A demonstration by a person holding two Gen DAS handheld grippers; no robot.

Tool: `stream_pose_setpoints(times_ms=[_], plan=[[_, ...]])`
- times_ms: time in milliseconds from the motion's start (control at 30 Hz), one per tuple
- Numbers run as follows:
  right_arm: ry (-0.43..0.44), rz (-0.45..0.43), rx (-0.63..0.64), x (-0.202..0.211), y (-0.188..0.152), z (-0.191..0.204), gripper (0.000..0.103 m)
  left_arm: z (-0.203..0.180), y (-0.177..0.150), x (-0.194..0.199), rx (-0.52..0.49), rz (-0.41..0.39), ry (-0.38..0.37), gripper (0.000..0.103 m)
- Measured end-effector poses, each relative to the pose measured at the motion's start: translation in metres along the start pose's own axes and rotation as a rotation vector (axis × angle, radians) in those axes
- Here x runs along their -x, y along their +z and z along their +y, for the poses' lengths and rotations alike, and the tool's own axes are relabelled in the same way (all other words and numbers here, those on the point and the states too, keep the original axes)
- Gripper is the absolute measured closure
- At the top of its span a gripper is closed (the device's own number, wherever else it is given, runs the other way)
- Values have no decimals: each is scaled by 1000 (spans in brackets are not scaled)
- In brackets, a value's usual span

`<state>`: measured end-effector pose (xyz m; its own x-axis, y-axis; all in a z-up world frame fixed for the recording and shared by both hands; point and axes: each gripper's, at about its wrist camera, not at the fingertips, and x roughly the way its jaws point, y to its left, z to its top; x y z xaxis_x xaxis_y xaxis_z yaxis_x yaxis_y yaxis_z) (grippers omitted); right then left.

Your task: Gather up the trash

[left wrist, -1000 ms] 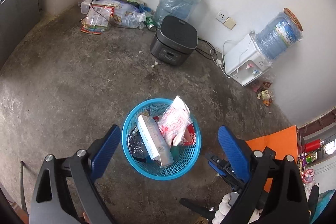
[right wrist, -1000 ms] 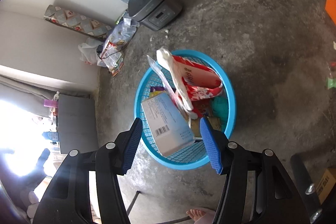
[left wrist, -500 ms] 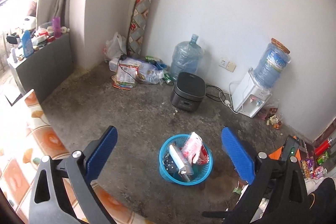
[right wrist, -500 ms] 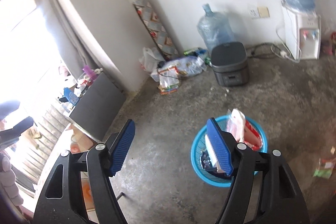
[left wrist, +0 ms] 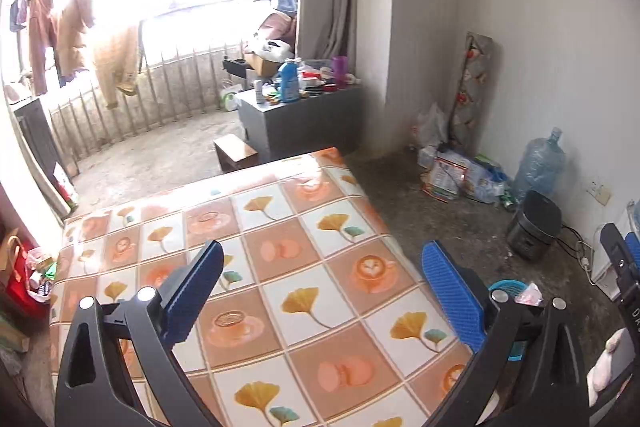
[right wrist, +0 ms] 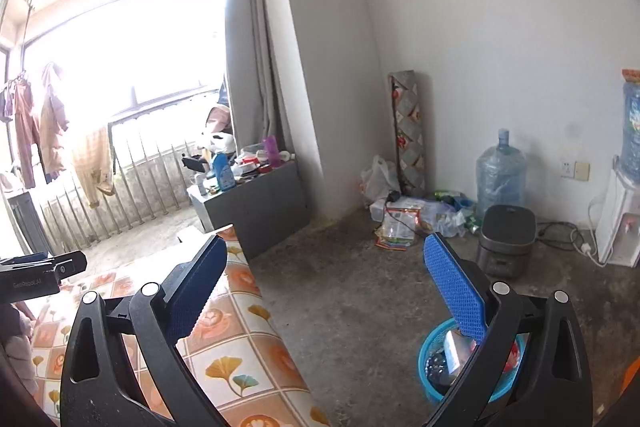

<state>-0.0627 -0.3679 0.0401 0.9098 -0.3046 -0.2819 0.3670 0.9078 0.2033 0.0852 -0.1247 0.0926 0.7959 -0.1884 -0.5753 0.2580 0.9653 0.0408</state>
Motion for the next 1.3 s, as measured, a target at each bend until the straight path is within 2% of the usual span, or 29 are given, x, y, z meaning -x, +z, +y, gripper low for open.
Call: stream_pose_setpoints(times_ms=[100, 200, 333, 400, 500, 633, 833, 1067, 1300], plan=[[36, -6, 62, 9, -6, 23, 8, 31, -20, 18, -7, -32, 90, 6], [49, -20, 109, 20, -14, 41, 8, 59, -42, 30, -1, -26, 195, 6], [64, -19, 147, 20, -21, 55, 8, 84, -78, 41, 117, 4, 245, 6], [77, 21, 177, 17, -24, 63, 8, 91, -97, 39, 186, 41, 244, 6], [75, 113, 249, 13, -38, 74, 8, 87, -118, 28, 233, 129, 188, 6], [75, 278, 305, 7, -67, 77, 8, 63, -128, 5, 164, 251, 166, 6], [-3, 430, 339, 13, -107, 70, 8, 45, -142, 1, 112, 293, 135, 6], [-79, 459, 340, 24, -106, 58, 8, 32, -137, 0, 93, 291, 110, 6], [-108, 463, 330, 21, -107, 49, 8, 25, -137, -5, 76, 318, 124, 6]])
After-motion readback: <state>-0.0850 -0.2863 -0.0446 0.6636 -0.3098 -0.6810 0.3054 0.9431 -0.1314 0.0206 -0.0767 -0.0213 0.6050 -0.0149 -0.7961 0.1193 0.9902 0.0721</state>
